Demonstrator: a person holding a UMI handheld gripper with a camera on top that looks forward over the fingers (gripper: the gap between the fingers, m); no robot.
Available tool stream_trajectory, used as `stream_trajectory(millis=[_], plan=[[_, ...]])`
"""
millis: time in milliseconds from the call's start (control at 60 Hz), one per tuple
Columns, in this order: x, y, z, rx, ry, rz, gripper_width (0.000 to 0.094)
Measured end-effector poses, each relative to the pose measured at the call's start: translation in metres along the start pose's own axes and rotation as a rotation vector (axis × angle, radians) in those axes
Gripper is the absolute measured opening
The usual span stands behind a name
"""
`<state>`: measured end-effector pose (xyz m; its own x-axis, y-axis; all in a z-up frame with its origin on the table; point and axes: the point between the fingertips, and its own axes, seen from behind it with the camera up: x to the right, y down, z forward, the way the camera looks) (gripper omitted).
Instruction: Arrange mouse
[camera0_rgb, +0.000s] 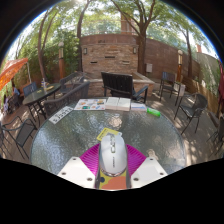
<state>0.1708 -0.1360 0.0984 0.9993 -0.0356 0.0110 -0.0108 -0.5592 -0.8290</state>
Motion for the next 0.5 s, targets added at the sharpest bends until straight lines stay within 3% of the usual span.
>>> stream_trajectory(millis=[100,233,267,317,333,367,500], plan=[[0.019,0.074,0.025,-0.107,-0.001,-0.022,0.0356],[0.022,0.116,0.035,-0.17,-0.03,-0.032,0.0515],[0.022,0.119,0.032,-0.181,-0.036,-0.035,0.0592],[0.021,0.108,0.025,-0.163,-0.044,-0.04,0.0838],[0.021,0.105,0.021,-0.153,-0.045,-0.043,0.0872],[0.022,0.101,0.014,-0.137,-0.042,-0.051,0.083],[0.027,0.075,-0.025,-0.098,-0.003,-0.066,0.0855]])
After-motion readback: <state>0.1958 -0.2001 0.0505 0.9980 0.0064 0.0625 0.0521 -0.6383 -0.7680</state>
